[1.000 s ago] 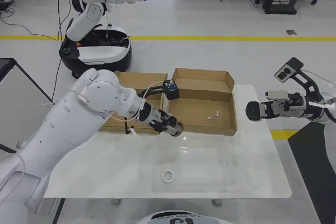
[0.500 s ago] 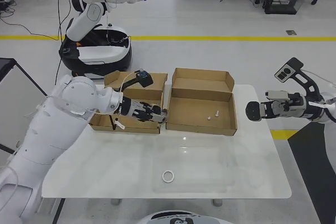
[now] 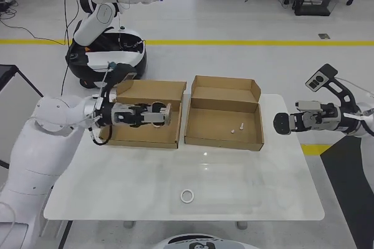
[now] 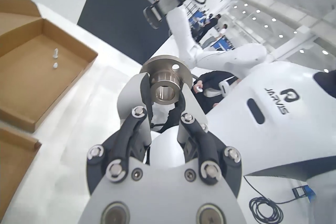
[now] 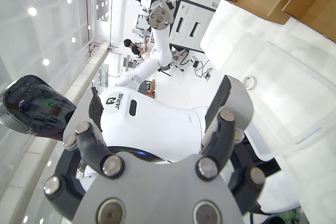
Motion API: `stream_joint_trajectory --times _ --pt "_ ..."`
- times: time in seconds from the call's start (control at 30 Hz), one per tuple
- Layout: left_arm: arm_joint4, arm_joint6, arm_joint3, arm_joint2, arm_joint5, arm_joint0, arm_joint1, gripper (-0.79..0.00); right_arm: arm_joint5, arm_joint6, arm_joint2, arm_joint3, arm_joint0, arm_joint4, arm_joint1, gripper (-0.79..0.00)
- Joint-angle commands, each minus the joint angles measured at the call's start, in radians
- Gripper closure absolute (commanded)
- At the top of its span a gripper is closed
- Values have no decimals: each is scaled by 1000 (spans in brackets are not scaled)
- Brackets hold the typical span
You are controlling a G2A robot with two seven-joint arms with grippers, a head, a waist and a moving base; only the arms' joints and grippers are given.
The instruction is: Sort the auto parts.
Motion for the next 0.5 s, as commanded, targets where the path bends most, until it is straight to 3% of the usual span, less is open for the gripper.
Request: stream_joint_trajectory --times 0.0,0.27,0.47 --pt "-91 -12 5 -5 -21 -7 -4 0 0 0 0 0 0 0 0 -785" --pt "-383 -24 -18 -25 -32 -43 -31 0 0 0 0 0 0 0 0 -785" --pt "-554 -42 -52 -71 -14 -25 -62 0 0 0 0 0 0 0 0 -785"
